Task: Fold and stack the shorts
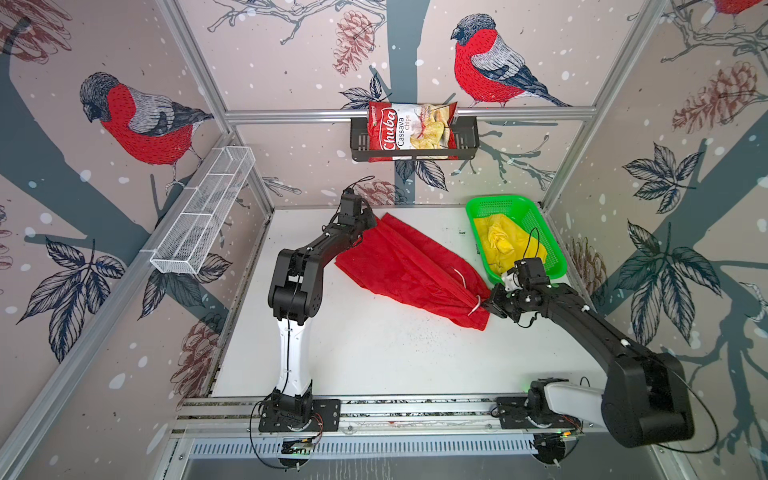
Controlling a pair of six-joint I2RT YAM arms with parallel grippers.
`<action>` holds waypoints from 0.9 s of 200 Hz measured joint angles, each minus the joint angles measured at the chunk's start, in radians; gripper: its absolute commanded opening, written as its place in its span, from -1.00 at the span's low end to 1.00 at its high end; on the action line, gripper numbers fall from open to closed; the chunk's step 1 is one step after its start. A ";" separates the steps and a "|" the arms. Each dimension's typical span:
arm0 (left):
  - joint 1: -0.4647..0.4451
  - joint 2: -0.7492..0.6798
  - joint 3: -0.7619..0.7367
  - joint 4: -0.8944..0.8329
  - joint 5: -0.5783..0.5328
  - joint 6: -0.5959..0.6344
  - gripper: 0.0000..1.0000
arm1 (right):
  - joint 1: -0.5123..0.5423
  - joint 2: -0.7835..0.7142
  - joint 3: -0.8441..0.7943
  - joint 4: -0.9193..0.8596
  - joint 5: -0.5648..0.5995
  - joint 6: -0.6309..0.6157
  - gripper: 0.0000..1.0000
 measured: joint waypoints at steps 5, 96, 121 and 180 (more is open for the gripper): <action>0.000 0.009 0.003 0.000 -0.001 0.000 -1.00 | 0.000 0.003 -0.001 0.004 0.000 0.001 -0.77; -0.040 0.153 0.078 0.054 -0.007 -0.031 -0.73 | -0.001 0.015 -0.065 0.156 0.051 0.103 -0.43; -0.044 0.176 0.089 0.084 0.014 -0.057 -0.40 | -0.001 0.000 -0.090 0.230 0.071 0.129 -0.27; -0.046 0.207 0.086 0.214 0.116 -0.135 0.04 | -0.016 -0.054 -0.114 0.439 0.126 0.179 -0.07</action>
